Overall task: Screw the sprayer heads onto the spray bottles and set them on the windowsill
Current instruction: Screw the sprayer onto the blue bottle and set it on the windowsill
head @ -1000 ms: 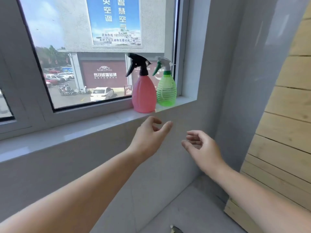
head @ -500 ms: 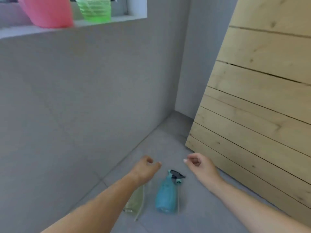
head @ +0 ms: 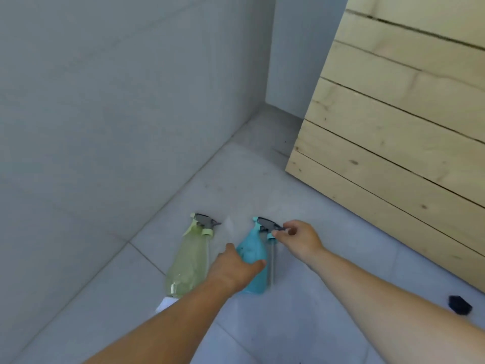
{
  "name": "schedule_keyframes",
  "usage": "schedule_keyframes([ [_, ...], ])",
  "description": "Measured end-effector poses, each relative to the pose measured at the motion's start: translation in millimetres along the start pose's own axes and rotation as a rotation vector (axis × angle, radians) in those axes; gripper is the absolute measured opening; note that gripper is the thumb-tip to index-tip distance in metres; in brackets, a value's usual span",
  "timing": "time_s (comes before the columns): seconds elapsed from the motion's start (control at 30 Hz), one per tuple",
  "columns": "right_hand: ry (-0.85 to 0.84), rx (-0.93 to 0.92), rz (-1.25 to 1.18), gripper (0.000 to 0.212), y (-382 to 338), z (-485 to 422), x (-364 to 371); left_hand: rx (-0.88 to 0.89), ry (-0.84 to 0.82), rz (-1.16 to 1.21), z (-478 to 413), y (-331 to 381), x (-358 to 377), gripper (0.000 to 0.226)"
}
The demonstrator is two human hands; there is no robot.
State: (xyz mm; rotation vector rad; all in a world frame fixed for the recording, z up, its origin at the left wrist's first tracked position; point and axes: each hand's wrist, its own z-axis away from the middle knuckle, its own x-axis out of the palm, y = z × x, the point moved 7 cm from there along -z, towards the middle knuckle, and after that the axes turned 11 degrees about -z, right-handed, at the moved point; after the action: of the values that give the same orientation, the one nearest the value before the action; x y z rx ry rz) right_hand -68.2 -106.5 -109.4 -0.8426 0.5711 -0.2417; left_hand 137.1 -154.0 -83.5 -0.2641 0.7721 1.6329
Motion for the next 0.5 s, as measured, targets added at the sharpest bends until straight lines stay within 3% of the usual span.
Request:
schedule_keyframes([
  [0.13,0.021,-0.023,0.091,0.048,-3.6,-21.8,14.3,-0.06,-0.05,0.16,-2.9,-5.5,13.4,0.071],
  [0.27,-0.001,0.015,0.196,0.032,-7.2,-29.7,23.4,-0.086,-0.077,0.312,-5.3,-10.0,20.3,0.068],
  [0.33,-0.022,0.052,0.229,0.038,-7.4,-28.0,24.9,-0.086,-0.09,0.375,-4.1,-12.1,21.2,0.065],
  [0.5,-0.035,0.113,0.102,0.04,0.3,-22.1,15.7,-0.07,-0.129,0.487,4.1,-17.5,23.3,0.061],
])
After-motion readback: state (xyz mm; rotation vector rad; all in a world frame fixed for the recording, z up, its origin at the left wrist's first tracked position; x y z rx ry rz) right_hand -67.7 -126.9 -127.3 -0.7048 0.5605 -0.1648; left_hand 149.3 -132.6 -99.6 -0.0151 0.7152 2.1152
